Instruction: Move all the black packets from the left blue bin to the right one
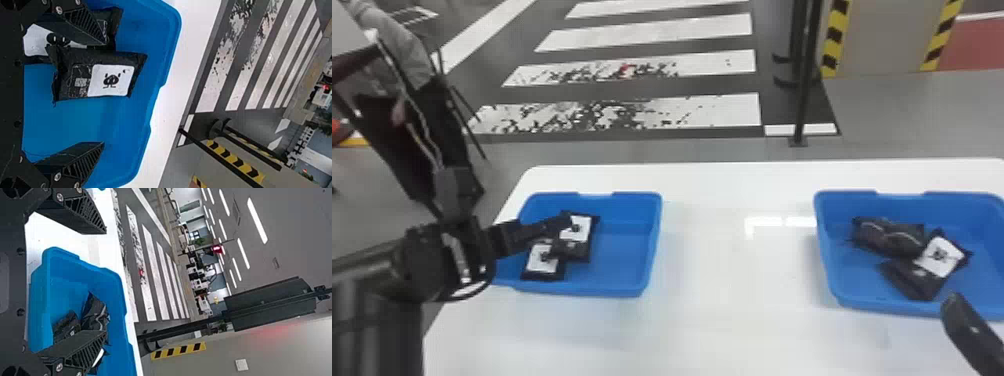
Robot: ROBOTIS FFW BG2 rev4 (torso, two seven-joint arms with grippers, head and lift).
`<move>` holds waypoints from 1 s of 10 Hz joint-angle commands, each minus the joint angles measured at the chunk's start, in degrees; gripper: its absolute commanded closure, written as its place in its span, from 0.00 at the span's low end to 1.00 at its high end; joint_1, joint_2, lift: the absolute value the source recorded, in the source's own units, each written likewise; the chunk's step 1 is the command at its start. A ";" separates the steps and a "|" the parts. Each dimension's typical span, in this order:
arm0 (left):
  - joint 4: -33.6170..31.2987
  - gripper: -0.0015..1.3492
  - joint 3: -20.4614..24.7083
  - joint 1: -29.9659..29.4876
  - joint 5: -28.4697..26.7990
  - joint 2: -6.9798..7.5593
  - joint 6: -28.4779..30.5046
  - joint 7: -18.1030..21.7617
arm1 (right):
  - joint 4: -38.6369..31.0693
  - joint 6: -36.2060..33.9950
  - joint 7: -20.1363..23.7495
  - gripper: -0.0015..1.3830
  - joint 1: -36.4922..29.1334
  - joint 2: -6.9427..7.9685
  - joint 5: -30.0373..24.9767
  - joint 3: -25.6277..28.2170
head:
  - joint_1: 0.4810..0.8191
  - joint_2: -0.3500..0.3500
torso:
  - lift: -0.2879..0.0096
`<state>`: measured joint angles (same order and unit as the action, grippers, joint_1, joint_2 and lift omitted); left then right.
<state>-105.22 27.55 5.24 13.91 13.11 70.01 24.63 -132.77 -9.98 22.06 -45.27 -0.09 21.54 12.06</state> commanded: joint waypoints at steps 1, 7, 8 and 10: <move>4.04 0.11 -1.15 3.20 -1.92 0.43 1.56 -0.81 | 0.66 0.00 0.00 0.09 0.00 0.14 1.09 -0.06 | 0.63 0.82 | 0.50; 20.36 0.52 -6.64 12.62 -5.00 2.10 6.48 -1.51 | 2.48 -0.56 0.09 0.09 0.56 0.14 3.94 -1.43 | 0.63 0.79 | 0.50; 22.32 0.57 -6.52 13.75 -5.46 2.19 7.05 -2.22 | 2.77 -0.70 0.18 0.09 0.56 0.14 4.29 -1.43 | 0.63 0.80 | 0.50; 27.95 0.73 -9.49 18.39 -9.00 3.77 9.86 -2.57 | 3.33 -0.98 0.26 0.09 1.12 0.14 4.40 -1.55 | 0.63 0.82 | 0.50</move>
<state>-78.84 19.63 22.14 6.47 16.12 78.59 22.02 -129.60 -10.89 22.36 -44.40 -0.09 25.94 10.55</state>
